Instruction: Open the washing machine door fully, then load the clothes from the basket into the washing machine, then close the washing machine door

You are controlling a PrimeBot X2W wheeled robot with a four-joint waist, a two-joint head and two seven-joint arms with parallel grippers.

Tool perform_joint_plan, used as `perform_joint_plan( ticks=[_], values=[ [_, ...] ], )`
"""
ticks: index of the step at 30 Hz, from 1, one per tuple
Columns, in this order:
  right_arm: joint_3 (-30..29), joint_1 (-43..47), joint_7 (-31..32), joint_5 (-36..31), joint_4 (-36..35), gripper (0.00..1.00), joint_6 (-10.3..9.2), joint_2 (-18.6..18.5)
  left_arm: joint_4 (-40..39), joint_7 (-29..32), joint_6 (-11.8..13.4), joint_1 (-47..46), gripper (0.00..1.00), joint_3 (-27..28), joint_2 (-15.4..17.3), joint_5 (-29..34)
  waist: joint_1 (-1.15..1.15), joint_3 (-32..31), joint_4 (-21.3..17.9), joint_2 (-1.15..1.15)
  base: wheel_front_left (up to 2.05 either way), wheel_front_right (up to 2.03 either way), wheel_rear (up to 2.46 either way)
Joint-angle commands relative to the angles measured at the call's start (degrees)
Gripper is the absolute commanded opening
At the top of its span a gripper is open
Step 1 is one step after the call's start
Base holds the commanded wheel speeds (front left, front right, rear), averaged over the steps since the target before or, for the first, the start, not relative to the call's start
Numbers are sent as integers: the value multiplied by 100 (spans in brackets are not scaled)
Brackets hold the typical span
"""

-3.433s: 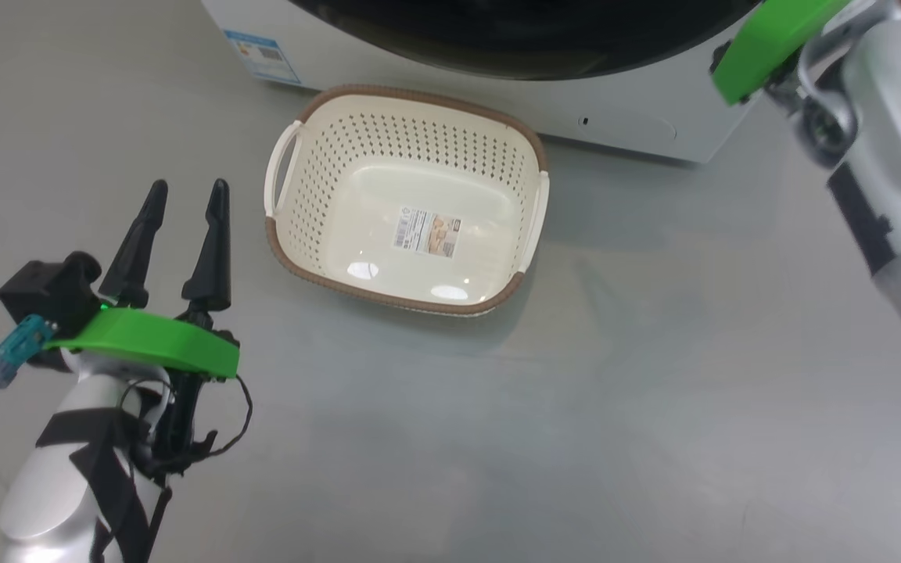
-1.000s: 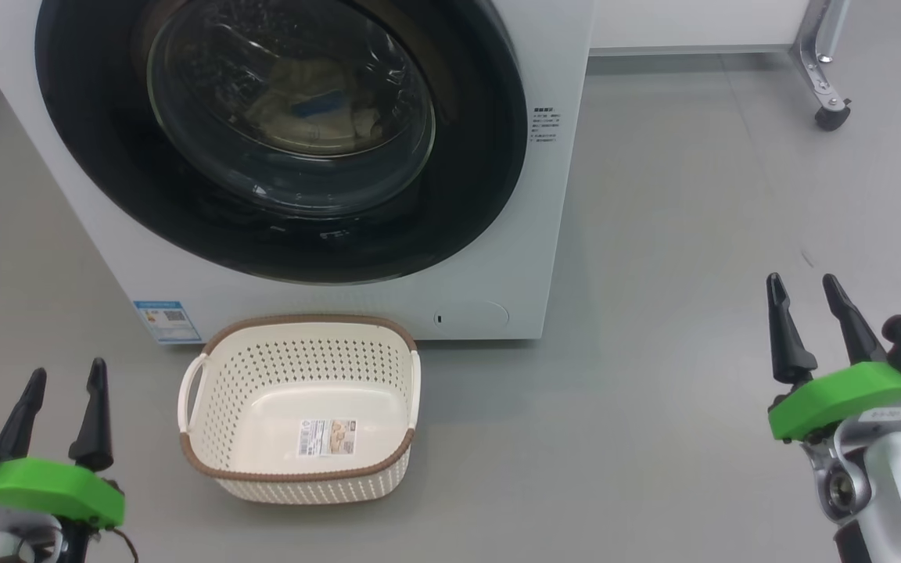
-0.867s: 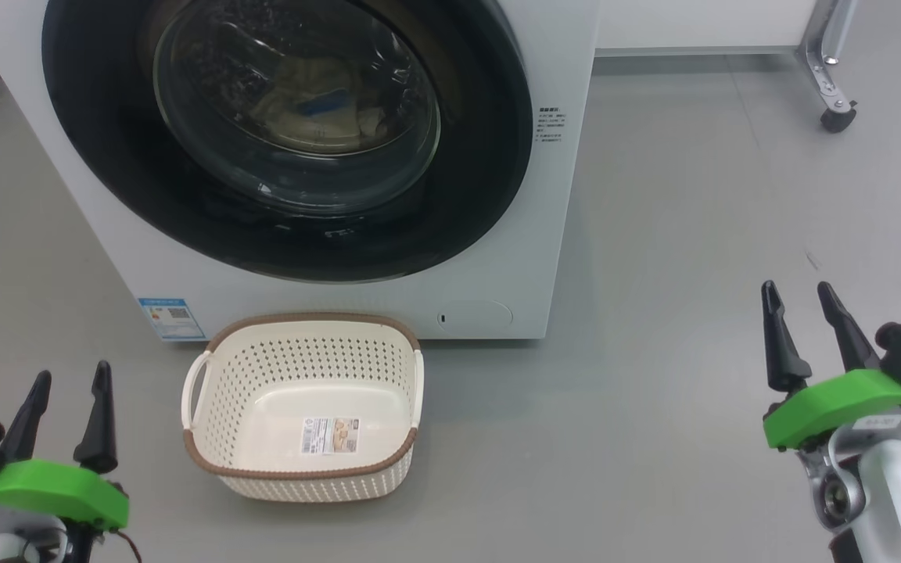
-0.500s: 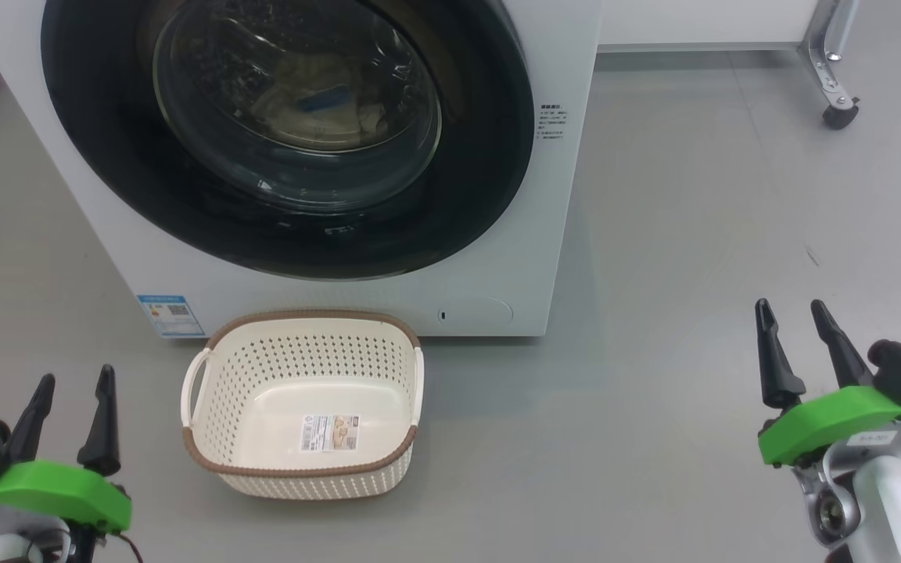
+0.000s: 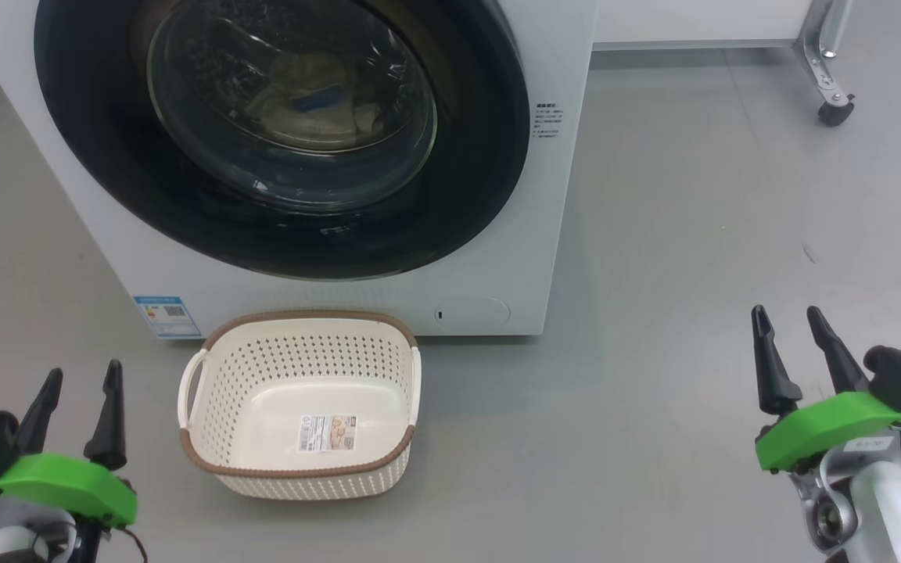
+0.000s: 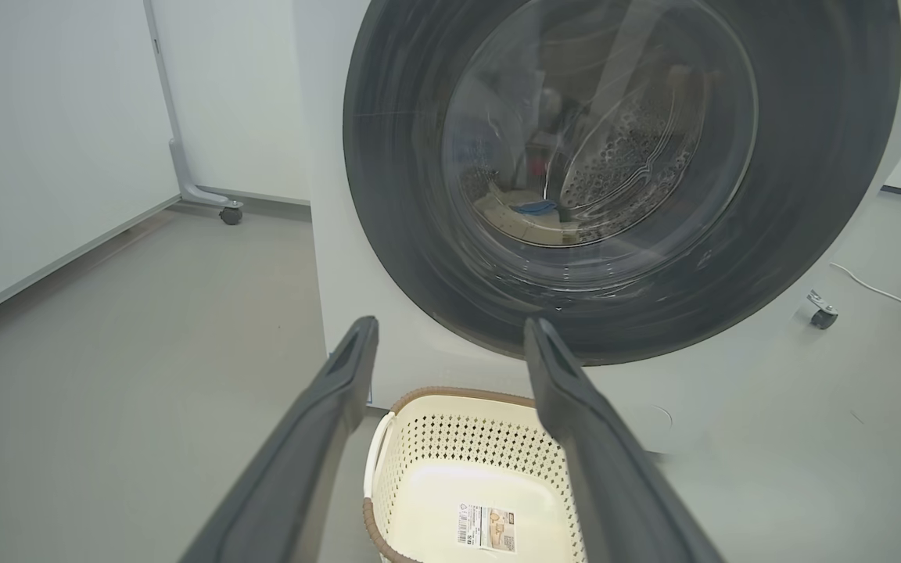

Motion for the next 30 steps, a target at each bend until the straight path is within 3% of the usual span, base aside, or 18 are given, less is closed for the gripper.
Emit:
perform_joint_plan(
  ticks=[1, 30],
  values=[
    [132, -150, -37, -23, -204, 100, -19, -34, -142, -40, -20, -356, 100, 220, 251, -29, 0, 2, 4, 0, 0, 0, 0],
    [134, -147, -37, -60, -222, 100, -19, -44, -220, -40, -20, -341, 100, 183, 290, 20, 0, 14, 9, 0, 0, 0, 0]
  ],
)
